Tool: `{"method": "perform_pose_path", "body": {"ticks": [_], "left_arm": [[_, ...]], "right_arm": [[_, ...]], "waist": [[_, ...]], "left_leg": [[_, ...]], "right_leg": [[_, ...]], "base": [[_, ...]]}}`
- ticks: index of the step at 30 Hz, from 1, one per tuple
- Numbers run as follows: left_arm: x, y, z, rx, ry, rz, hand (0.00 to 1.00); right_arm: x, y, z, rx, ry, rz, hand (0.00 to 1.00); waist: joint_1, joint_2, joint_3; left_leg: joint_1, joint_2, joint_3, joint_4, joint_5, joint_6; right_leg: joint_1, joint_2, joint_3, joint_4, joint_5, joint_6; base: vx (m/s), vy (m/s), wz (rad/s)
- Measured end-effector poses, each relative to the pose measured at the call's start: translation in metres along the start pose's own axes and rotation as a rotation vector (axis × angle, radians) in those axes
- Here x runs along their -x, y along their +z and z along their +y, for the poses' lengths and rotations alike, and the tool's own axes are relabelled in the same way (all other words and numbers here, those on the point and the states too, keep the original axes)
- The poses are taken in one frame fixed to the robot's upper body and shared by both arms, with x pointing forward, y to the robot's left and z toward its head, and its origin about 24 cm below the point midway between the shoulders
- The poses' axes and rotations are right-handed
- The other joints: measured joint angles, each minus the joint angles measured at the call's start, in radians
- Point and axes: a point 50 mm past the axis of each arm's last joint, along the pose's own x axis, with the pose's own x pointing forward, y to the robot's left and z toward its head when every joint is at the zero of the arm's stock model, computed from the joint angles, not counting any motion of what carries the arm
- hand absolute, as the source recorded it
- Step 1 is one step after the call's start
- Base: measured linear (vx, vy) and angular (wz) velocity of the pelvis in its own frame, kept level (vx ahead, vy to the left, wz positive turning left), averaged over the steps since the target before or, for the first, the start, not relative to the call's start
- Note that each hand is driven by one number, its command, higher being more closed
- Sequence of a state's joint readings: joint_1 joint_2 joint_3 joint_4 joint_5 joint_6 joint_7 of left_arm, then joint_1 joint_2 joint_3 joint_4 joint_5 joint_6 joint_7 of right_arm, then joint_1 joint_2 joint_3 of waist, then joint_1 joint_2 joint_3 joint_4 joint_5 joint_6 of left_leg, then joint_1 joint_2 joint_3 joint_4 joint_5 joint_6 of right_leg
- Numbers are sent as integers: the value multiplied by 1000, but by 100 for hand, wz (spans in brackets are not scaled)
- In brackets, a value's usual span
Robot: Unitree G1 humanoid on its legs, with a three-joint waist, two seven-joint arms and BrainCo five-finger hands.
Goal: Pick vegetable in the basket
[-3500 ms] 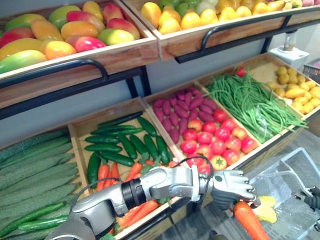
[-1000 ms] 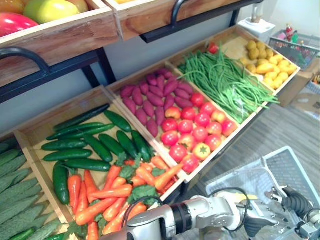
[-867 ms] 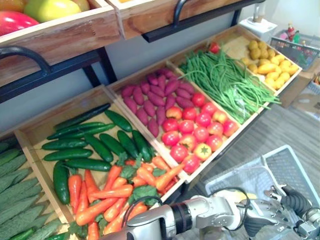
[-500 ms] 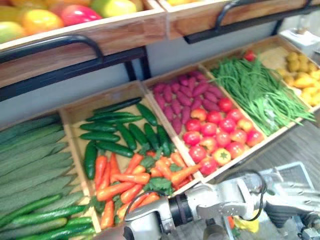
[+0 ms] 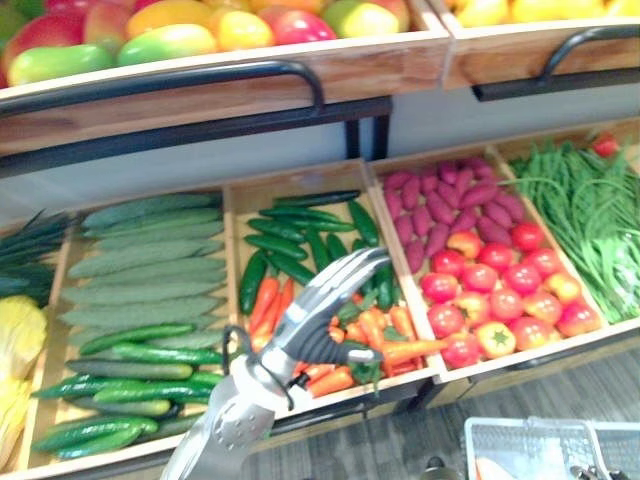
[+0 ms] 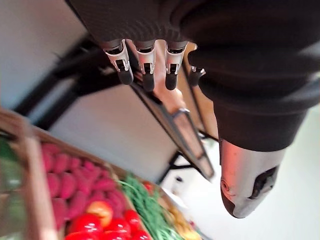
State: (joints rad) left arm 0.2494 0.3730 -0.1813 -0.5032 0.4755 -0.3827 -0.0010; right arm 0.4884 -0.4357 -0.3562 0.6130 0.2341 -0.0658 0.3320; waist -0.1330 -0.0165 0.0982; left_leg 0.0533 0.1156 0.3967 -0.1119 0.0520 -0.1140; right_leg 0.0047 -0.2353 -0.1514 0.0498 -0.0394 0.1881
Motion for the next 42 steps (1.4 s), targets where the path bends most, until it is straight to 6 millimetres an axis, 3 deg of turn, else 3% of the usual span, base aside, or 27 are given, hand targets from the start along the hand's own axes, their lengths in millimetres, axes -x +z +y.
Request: {"method": "perform_pose_path", "body": {"ticks": [3, 6, 9, 12, 17, 21, 25, 28, 30, 34, 38, 42], "left_arm": [[26, -17, -3, 33, 80, 177, 0], [65, -60, -9, 18, 125, 461, 0], [99, -86, -4, -36, 213, 670, 0], [126, -102, 5, -91, 271, 808, 0], [201, -126, 24, -206, 483, 1180, 0], [252, -128, 35, -268, 644, 1431, 0], [304, -120, 30, -248, 809, 1701, 0], [348, -106, 7, -119, 926, 1951, 0], [376, -89, -22, 54, 916, 2143, 0], [384, -75, -68, 391, 757, 2247, 0], [349, -87, -110, 620, 422, 2131, 0], [309, -103, -136, 681, 281, 2017, 0]], "right_arm": [[0, -15, -1, -42, -67, 43, 100], [-2, -28, 2, -88, -121, 80, 100], [0, -38, 1, -109, -168, 113, 100], [3, -46, 1, -148, -208, 134, 100], [4, -55, -1, -219, -297, 161, 100], [7, -63, 1, -286, -360, 179, 100], [8, -68, 6, -323, -380, 191, 100], [4, -66, 9, -337, -381, 192, 100], [-2, -59, 9, -342, -378, 186, 100], [-14, -49, 9, -353, -368, 196, 100], [-20, -47, 14, -340, -357, 212, 100], [-23, -49, 29, -364, -350, 221, 100]], "waist": [[28, 6, -7], [39, 19, -20], [58, 25, -39], [73, 23, -43], [103, 25, -71], [115, 22, -73], [133, 21, -73], [135, 19, -74], [133, 16, -75], [131, 13, -76], [112, 13, -76], [106, 9, -75]], "left_leg": [[-12, 1, -32, 0, 8, 2], [-29, 2, -90, 0, 23, 6], [-55, 2, -146, 0, 35, 7], [-57, 0, -189, 0, 42, 15], [-84, -10, -259, 0, 57, 13], [-82, -16, -299, 0, 59, 13], [-72, -15, -296, 0, 58, 12], [-72, -11, -286, 0, 46, 17], [-69, -8, -263, 0, 40, 15], [-67, 3, -224, 0, 40, 14], [-48, 7, -202, 0, 33, 4], [-33, 12, -185, 0, 33, 1]], "right_leg": [[6, 0, -35, -1, -8, -13], [29, 0, -96, -1, -24, -21], [43, 2, -157, -4, -33, -23], [74, 3, -200, -7, -45, -23], [111, 5, -287, -14, -54, -17], [146, 5, -338, -15, -65, -20], [158, 6, -343, -14, -71, -27], [156, 7, -338, -14, -73, -30], [152, 6, -322, -15, -75, -32], [118, 10, -279, -12, -74, -32], [120, 11, -256, -11, -74, -32], [121, 16, -235, -8, -70, -26]], "base": [[-24, -15, 36], [-5, -24, 46], [14, -28, 55], [33, -29, 50], [49, -24, 45], [29, -31, 35], [3, -6, 3], [-37, -12, -8], [-45, -6, -20], [-4, -5, -27], [19, -13, -15], [51, -22, -17]]}}
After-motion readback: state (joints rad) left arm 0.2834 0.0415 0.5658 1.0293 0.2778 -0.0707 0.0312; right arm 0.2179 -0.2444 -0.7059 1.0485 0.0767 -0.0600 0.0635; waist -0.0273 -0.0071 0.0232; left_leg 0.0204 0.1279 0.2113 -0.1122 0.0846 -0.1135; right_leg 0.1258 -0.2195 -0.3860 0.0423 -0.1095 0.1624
